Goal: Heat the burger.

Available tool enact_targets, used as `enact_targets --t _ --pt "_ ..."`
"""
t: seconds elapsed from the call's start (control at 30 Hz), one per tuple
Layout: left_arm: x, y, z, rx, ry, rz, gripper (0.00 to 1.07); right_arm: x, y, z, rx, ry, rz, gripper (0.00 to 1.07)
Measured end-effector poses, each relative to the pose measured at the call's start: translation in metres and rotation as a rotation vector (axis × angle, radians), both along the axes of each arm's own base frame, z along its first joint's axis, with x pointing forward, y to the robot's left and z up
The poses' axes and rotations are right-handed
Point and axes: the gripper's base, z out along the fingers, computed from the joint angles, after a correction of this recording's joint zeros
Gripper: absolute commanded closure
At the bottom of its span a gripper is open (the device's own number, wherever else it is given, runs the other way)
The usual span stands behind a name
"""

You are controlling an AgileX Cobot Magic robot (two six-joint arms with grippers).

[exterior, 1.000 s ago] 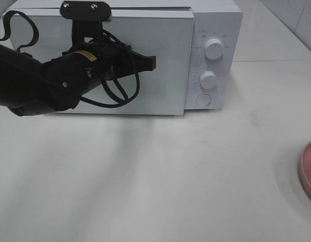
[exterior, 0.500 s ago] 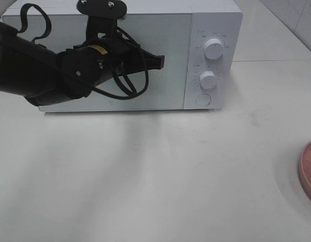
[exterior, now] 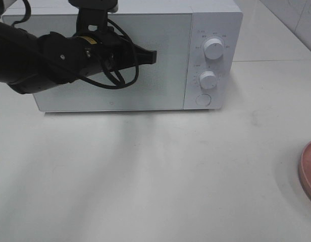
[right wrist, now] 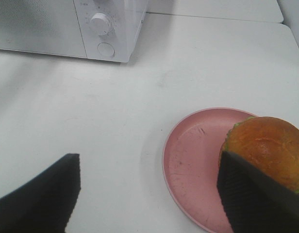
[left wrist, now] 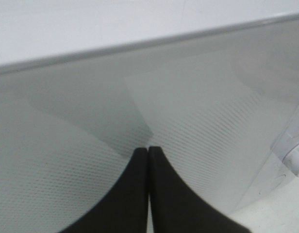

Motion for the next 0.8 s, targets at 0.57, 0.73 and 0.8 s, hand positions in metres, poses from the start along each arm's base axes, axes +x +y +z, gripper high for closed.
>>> enact_targets --t 0.57,0.73,0.8 --pt "-0.068 0.011 0.006 0.187 0.484 -0.363 0.08 0.0 0.0 0.0 0.0 0.0 0.0 0.31" --pt "-0.092 0.029 0.03 0.329 0.559 -0.493 0.08 0.0 0.0 0.0 0.0 0.0 0.0 0.31" --pt "-0.097 0.039 0.04 0.337 0.589 -0.502 0.08 0.0 0.0 0.0 0.0 0.0 0.0 0.31"
